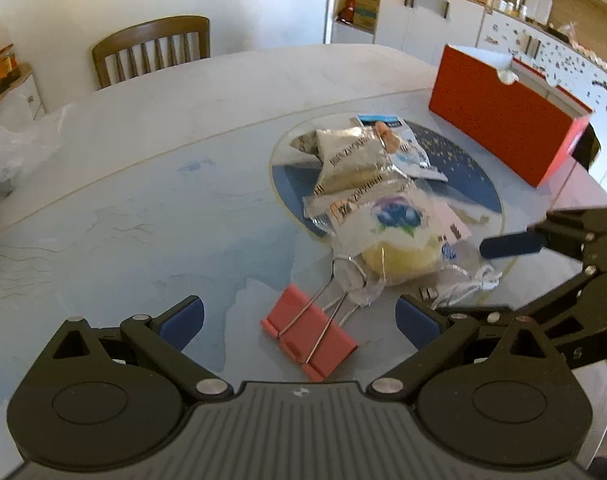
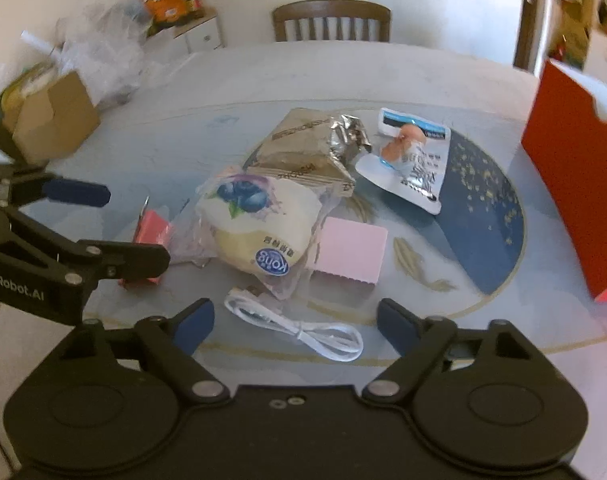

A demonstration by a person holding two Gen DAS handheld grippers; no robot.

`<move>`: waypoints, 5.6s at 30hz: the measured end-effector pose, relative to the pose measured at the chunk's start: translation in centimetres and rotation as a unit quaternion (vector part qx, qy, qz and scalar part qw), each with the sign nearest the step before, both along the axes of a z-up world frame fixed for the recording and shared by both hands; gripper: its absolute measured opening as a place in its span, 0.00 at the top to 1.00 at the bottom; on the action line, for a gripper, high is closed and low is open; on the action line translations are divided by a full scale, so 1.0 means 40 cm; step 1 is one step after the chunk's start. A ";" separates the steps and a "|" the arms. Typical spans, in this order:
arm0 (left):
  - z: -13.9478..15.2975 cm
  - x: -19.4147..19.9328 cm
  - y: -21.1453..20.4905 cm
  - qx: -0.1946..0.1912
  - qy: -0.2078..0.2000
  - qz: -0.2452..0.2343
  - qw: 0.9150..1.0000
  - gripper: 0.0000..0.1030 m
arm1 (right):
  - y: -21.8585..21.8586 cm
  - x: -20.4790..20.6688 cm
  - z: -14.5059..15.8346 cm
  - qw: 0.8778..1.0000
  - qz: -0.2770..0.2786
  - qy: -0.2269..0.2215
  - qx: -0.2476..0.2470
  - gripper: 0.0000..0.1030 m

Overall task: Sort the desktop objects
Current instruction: 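Move left gripper to red binder clip while right gripper approaches white USB cable, then close left gripper on red binder clip while right gripper closes on white cable, then carry binder clip and white cable over the red shoebox with both grippers, then lower into the box and open right gripper while left gripper releases binder clip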

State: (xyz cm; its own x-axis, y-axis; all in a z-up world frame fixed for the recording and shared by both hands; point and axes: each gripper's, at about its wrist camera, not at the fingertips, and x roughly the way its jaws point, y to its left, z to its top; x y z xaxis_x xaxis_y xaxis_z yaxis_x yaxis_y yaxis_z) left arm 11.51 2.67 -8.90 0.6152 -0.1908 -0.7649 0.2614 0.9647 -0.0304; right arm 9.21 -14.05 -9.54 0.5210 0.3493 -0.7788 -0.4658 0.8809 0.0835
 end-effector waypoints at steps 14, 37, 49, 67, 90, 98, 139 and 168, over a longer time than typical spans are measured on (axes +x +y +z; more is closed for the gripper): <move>-0.036 -0.003 -0.035 0.037 -0.007 -0.043 0.998 0.14 | -0.035 0.007 0.013 0.999 0.021 -0.017 -0.031 0.61; -0.026 -0.010 -0.018 0.016 0.007 0.002 1.000 0.49 | -0.122 0.020 0.024 0.999 -0.009 0.004 -0.035 0.80; 0.017 -0.054 -0.003 -0.019 0.007 0.030 0.999 0.50 | -0.165 0.033 0.079 1.000 -0.016 -0.005 -0.020 0.81; 0.097 -0.112 -0.058 -0.052 0.008 0.056 0.997 0.50 | -0.250 0.041 0.174 0.999 -0.013 -0.029 0.030 0.82; 0.210 -0.016 -0.316 -0.071 -0.029 0.034 0.996 0.50 | -0.537 0.112 0.298 0.994 -0.055 -0.065 0.067 0.82; 0.232 0.074 -0.469 -0.066 -0.036 -0.004 0.997 0.50 | -0.669 0.179 0.322 0.993 -0.065 -0.075 0.057 0.82; 0.142 0.501 -1.024 0.043 0.041 -0.170 0.984 0.50 | -0.866 0.583 0.141 0.996 -0.089 0.024 0.012 0.82; 0.145 0.489 -0.991 -0.009 0.055 -0.155 0.986 0.50 | -0.884 0.574 0.146 0.995 -0.081 0.057 0.013 0.63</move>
State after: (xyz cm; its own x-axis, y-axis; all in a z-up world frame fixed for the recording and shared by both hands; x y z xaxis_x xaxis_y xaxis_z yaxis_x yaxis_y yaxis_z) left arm 31.06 -36.97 -3.08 0.4388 -0.3713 -0.8183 0.5375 0.8382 -0.0921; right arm 32.16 -49.41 -3.71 0.4800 0.2886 -0.8285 -0.3044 0.9405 0.1513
